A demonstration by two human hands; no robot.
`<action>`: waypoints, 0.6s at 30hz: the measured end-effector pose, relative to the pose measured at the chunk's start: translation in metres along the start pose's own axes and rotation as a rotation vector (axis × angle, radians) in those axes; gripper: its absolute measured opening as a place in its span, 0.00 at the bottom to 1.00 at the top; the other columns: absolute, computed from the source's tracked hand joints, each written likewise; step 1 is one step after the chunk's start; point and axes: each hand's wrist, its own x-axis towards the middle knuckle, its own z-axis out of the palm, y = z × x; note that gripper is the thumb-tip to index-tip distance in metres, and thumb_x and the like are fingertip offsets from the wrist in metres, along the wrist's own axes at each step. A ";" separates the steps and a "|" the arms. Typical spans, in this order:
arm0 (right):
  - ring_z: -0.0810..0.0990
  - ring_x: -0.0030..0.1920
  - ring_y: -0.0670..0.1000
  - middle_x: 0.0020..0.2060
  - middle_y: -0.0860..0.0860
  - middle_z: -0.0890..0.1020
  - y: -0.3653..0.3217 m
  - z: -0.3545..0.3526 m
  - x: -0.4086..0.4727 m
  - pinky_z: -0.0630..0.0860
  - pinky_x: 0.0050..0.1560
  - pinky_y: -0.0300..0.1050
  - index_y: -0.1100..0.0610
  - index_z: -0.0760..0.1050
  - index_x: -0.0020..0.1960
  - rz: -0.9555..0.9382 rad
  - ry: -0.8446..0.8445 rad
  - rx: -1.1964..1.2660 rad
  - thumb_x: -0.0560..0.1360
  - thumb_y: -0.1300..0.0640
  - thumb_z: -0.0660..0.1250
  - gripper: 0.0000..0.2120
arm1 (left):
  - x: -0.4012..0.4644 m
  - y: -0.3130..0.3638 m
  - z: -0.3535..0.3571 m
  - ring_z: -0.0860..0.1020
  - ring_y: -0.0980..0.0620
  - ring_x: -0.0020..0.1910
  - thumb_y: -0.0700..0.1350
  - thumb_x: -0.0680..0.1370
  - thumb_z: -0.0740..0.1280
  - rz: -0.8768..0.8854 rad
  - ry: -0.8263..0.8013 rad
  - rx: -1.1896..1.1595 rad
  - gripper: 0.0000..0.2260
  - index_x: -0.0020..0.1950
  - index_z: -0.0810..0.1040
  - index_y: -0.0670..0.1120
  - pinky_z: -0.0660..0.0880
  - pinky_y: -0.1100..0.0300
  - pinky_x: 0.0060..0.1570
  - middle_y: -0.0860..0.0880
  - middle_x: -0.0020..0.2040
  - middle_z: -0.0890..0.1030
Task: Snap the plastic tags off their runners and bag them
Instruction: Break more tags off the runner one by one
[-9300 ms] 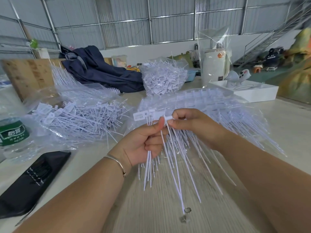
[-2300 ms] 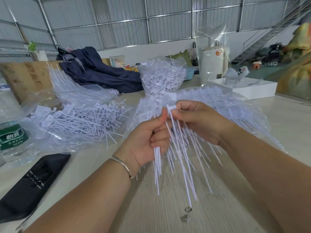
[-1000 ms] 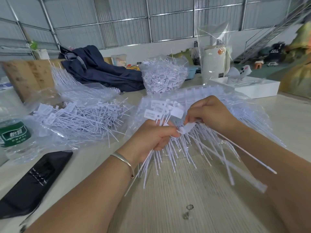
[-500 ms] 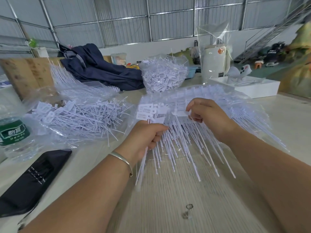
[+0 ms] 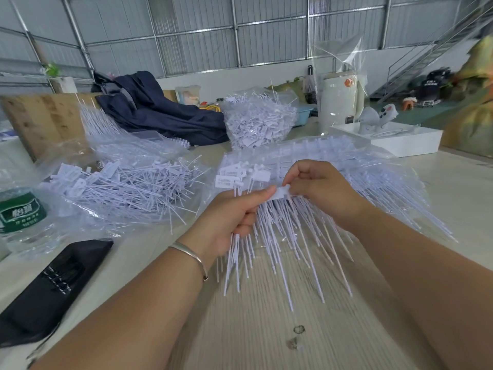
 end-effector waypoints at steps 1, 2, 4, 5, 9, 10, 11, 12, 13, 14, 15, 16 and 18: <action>0.72 0.28 0.41 0.29 0.50 0.77 0.000 -0.001 0.001 0.68 0.32 0.31 0.60 0.78 0.40 0.006 -0.002 0.019 0.72 0.70 0.65 0.08 | 0.001 -0.001 -0.001 0.58 0.58 0.23 0.48 0.71 0.76 0.003 0.023 -0.001 0.10 0.31 0.81 0.49 0.54 0.67 0.19 0.55 0.27 0.63; 0.73 0.28 0.41 0.30 0.51 0.78 0.001 -0.003 0.001 0.68 0.33 0.32 0.61 0.79 0.40 0.017 0.001 0.036 0.72 0.70 0.66 0.07 | 0.002 -0.002 -0.001 0.58 0.58 0.22 0.46 0.72 0.75 0.005 0.039 -0.012 0.10 0.33 0.79 0.49 0.54 0.66 0.20 0.55 0.27 0.63; 0.73 0.30 0.42 0.32 0.51 0.78 0.002 -0.005 0.003 0.69 0.35 0.33 0.60 0.79 0.41 0.044 0.018 0.075 0.72 0.69 0.67 0.06 | 0.003 -0.002 -0.003 0.58 0.58 0.22 0.44 0.74 0.74 0.006 0.046 -0.047 0.11 0.37 0.73 0.48 0.54 0.67 0.20 0.55 0.26 0.62; 0.73 0.30 0.42 0.32 0.51 0.78 0.003 -0.007 0.003 0.69 0.35 0.33 0.60 0.79 0.41 0.056 0.028 0.097 0.72 0.69 0.67 0.06 | 0.003 -0.001 -0.004 0.57 0.58 0.22 0.43 0.74 0.73 0.004 0.040 -0.069 0.11 0.37 0.72 0.48 0.54 0.67 0.20 0.54 0.27 0.61; 0.74 0.30 0.44 0.31 0.50 0.78 0.005 -0.013 0.002 0.71 0.37 0.34 0.61 0.79 0.41 0.117 -0.041 0.211 0.74 0.67 0.67 0.05 | 0.004 0.000 -0.007 0.55 0.59 0.21 0.42 0.75 0.71 0.016 -0.010 -0.180 0.13 0.35 0.70 0.49 0.51 0.68 0.18 0.55 0.27 0.59; 0.74 0.31 0.45 0.31 0.51 0.77 0.004 -0.014 0.002 0.71 0.39 0.36 0.61 0.78 0.41 0.138 -0.094 0.265 0.75 0.67 0.66 0.05 | 0.004 0.001 -0.008 0.55 0.59 0.21 0.42 0.74 0.71 0.020 -0.035 -0.219 0.13 0.33 0.70 0.50 0.51 0.68 0.18 0.55 0.26 0.59; 0.75 0.32 0.46 0.32 0.52 0.77 0.003 -0.014 0.002 0.71 0.41 0.38 0.61 0.77 0.41 0.157 -0.152 0.331 0.75 0.68 0.66 0.06 | 0.003 0.002 -0.008 0.55 0.60 0.20 0.42 0.72 0.71 0.021 -0.066 -0.262 0.13 0.32 0.70 0.50 0.50 0.68 0.18 0.55 0.26 0.58; 0.76 0.32 0.47 0.33 0.52 0.78 0.001 -0.014 0.001 0.72 0.42 0.40 0.60 0.76 0.41 0.175 -0.205 0.411 0.75 0.68 0.66 0.06 | 0.003 0.002 -0.008 0.55 0.60 0.20 0.43 0.71 0.71 0.018 -0.106 -0.309 0.12 0.31 0.71 0.50 0.50 0.69 0.18 0.56 0.26 0.58; 0.77 0.33 0.47 0.33 0.52 0.78 0.000 -0.012 0.001 0.73 0.42 0.41 0.60 0.75 0.42 0.182 -0.251 0.491 0.74 0.67 0.66 0.04 | 0.002 0.002 -0.007 0.56 0.60 0.19 0.43 0.70 0.71 0.009 -0.150 -0.349 0.11 0.31 0.72 0.50 0.50 0.69 0.18 0.56 0.25 0.59; 0.77 0.33 0.47 0.34 0.52 0.78 -0.003 -0.010 0.000 0.75 0.41 0.40 0.60 0.75 0.43 0.179 -0.293 0.562 0.72 0.65 0.67 0.02 | 0.000 0.002 -0.005 0.56 0.60 0.19 0.43 0.70 0.70 -0.001 -0.199 -0.369 0.10 0.31 0.74 0.50 0.51 0.69 0.17 0.56 0.25 0.59; 0.78 0.35 0.48 0.35 0.52 0.79 -0.005 -0.007 -0.001 0.76 0.40 0.41 0.60 0.74 0.45 0.163 -0.336 0.610 0.70 0.64 0.67 0.04 | -0.002 0.001 -0.003 0.57 0.60 0.19 0.44 0.71 0.69 -0.012 -0.253 -0.363 0.09 0.31 0.75 0.50 0.51 0.70 0.17 0.56 0.25 0.60; 0.78 0.36 0.49 0.36 0.53 0.80 -0.006 -0.004 -0.002 0.77 0.40 0.42 0.60 0.75 0.46 0.146 -0.381 0.633 0.70 0.62 0.68 0.06 | -0.005 0.000 0.000 0.57 0.61 0.19 0.44 0.72 0.68 -0.022 -0.307 -0.340 0.08 0.31 0.77 0.50 0.51 0.70 0.17 0.56 0.25 0.60; 0.79 0.36 0.50 0.38 0.55 0.81 -0.010 -0.001 -0.003 0.77 0.40 0.43 0.61 0.75 0.47 0.119 -0.419 0.624 0.70 0.61 0.69 0.07 | -0.007 -0.002 0.004 0.58 0.61 0.19 0.46 0.72 0.67 -0.032 -0.369 -0.288 0.10 0.30 0.79 0.49 0.51 0.70 0.18 0.56 0.24 0.61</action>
